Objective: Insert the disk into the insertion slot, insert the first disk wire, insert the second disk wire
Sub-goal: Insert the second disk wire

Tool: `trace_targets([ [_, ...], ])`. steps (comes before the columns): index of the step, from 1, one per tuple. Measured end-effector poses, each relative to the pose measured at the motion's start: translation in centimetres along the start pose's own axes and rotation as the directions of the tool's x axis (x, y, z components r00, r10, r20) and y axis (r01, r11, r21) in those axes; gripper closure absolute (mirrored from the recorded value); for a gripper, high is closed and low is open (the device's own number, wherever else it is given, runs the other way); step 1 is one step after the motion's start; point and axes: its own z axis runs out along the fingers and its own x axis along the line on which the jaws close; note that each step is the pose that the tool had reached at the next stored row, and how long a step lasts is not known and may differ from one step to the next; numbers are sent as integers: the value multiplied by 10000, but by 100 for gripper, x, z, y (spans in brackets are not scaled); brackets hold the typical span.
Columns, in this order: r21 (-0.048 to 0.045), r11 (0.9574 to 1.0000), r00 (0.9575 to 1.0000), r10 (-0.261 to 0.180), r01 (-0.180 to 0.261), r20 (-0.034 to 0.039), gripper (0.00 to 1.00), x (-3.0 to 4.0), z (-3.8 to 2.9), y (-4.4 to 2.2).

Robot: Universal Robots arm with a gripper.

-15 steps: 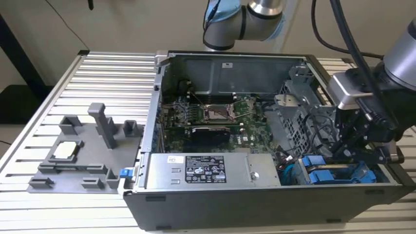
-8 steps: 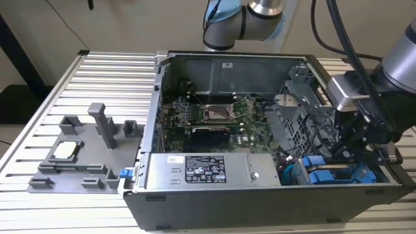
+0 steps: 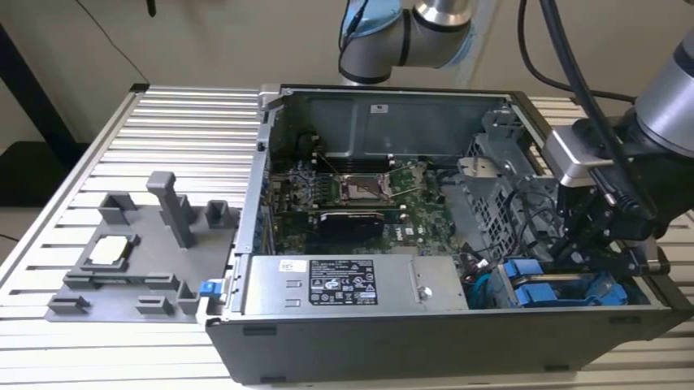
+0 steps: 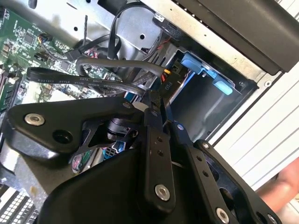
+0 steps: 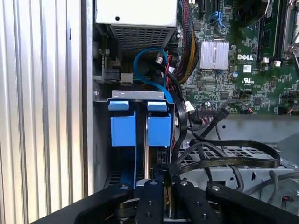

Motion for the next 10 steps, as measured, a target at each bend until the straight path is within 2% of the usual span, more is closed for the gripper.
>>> trace_targets([
  [9,2,10000,10000,0,0,25,83,1,18,0],
  [10,1,10000,10000,0,0,20,76,1,17,0],
])
